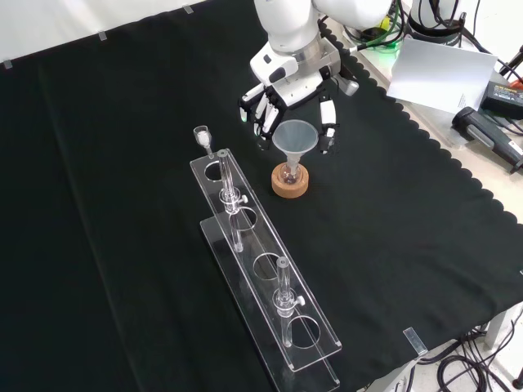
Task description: Place the funnel on the round-bottom flask.
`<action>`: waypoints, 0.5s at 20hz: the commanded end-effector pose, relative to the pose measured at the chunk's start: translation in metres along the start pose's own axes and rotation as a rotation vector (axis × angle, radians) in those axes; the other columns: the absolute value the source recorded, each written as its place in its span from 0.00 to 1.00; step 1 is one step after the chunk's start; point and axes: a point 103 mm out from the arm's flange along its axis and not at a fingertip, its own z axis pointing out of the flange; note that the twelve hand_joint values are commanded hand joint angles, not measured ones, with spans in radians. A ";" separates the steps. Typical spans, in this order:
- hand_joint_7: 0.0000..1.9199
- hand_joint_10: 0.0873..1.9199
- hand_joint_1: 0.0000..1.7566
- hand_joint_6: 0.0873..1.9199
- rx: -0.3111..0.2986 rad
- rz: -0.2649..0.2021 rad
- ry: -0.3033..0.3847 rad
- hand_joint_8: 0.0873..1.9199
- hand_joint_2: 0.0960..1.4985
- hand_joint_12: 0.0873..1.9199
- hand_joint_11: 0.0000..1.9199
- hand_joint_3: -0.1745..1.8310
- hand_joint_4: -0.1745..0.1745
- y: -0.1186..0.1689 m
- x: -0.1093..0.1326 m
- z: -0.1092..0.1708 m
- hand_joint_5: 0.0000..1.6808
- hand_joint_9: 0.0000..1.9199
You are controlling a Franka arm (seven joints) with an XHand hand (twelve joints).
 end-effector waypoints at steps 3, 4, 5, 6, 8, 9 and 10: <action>0.39 0.15 0.36 0.00 0.018 -0.012 0.003 0.00 0.28 0.47 0.00 0.38 0.62 -0.001 -0.003 -0.007 0.26 0.28; 0.36 0.17 0.35 0.00 0.021 -0.014 0.002 0.00 0.29 0.44 0.00 0.36 0.61 -0.001 -0.004 -0.009 0.23 0.25; 0.33 0.20 0.34 0.00 0.018 -0.015 0.001 0.00 0.29 0.42 0.00 0.33 0.60 -0.001 -0.004 -0.010 0.19 0.22; 0.30 0.22 0.33 0.00 0.019 -0.017 0.000 0.00 0.30 0.40 0.00 0.31 0.58 0.000 -0.005 -0.011 0.15 0.19; 0.26 0.26 0.32 0.00 0.018 -0.020 -0.004 0.00 0.31 0.36 0.00 0.29 0.56 0.000 -0.005 -0.013 0.11 0.15; 0.25 0.27 0.31 0.00 0.020 -0.020 -0.002 0.00 0.31 0.35 0.00 0.28 0.56 0.000 -0.005 -0.013 0.09 0.14; 0.25 0.28 0.31 0.00 0.020 -0.022 -0.003 0.00 0.32 0.34 0.00 0.28 0.56 0.000 -0.005 -0.013 0.08 0.13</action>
